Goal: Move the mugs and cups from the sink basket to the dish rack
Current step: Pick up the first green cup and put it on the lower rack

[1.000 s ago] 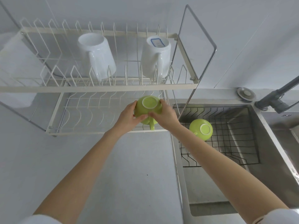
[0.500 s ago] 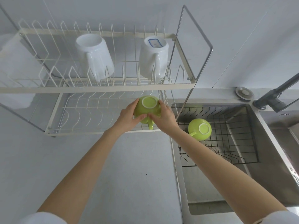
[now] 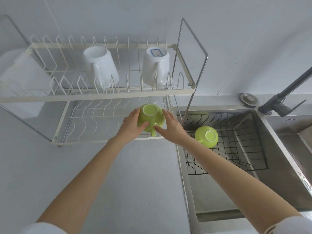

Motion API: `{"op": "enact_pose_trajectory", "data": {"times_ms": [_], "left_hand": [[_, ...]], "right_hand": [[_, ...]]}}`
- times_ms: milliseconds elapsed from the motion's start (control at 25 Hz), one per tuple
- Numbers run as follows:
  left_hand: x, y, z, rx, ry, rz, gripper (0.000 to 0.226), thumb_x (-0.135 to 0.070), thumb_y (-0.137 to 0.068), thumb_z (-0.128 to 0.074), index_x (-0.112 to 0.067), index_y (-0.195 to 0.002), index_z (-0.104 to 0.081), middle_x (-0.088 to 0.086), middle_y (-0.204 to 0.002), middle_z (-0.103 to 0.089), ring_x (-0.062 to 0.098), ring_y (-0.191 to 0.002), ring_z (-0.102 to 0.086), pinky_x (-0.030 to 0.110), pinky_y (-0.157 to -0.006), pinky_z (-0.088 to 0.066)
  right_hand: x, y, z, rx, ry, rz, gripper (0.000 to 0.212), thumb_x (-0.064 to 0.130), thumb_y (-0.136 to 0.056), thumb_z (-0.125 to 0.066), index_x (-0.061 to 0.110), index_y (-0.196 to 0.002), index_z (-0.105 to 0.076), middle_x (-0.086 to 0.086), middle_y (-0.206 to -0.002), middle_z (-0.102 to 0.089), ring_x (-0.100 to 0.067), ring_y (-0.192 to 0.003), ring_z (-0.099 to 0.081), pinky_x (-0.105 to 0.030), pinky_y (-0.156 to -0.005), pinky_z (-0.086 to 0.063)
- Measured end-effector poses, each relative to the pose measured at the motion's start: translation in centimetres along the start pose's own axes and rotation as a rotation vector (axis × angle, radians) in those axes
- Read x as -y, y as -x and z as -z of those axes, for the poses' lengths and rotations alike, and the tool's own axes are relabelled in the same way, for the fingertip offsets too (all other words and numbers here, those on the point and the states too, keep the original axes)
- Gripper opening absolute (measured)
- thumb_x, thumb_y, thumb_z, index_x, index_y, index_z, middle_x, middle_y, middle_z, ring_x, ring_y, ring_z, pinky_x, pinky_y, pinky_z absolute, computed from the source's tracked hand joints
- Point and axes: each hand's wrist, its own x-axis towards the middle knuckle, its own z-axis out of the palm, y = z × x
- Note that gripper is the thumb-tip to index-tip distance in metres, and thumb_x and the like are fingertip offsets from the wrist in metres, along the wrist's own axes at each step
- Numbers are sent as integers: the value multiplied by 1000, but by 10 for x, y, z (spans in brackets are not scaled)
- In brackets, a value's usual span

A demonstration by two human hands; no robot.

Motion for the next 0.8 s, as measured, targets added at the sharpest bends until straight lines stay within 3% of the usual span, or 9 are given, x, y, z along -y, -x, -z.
{"op": "enact_pose_trajectory", "data": {"times_ms": [200, 360, 640, 800], "left_hand": [[-8, 25, 7, 6, -61, -28, 65, -28, -88, -52, -9, -141, -19, 13, -150, -25, 30, -136, -27, 44, -111, -28], [-18, 54, 5, -39, -293, -34, 67, -35, -87, -51, -8, -141, -20, 9, -152, -24, 29, -136, -27, 46, -106, -32], [-50, 95, -21, -64, -596, -87, 47, -38, -86, -47, -10, -124, -46, 8, -129, -53, 29, -119, -47, 41, -96, -37], [-73, 97, -48, -2, -636, -105, 49, -39, -88, -43, -11, -128, -42, 7, -132, -52, 28, -121, -46, 40, -97, -36]], "right_hand": [[-8, 26, 10, 18, 49, 70, 75, 34, -88, -54, 15, -146, -11, -7, -157, -16, -25, -142, -23, -37, -113, -23], [-19, 57, 16, 33, 107, 115, 73, 33, -88, -55, 14, -146, -14, -7, -155, -21, -25, -140, -27, -35, -112, -24], [-60, 102, 28, -10, 251, 66, 71, 33, -89, -54, 14, -146, -16, -9, -156, -18, -24, -145, -13, -38, -117, -15], [-85, 114, 41, -13, 231, -8, 68, 33, -89, -53, 14, -145, -19, -11, -156, -16, -25, -144, -12, -39, -117, -14]]}}
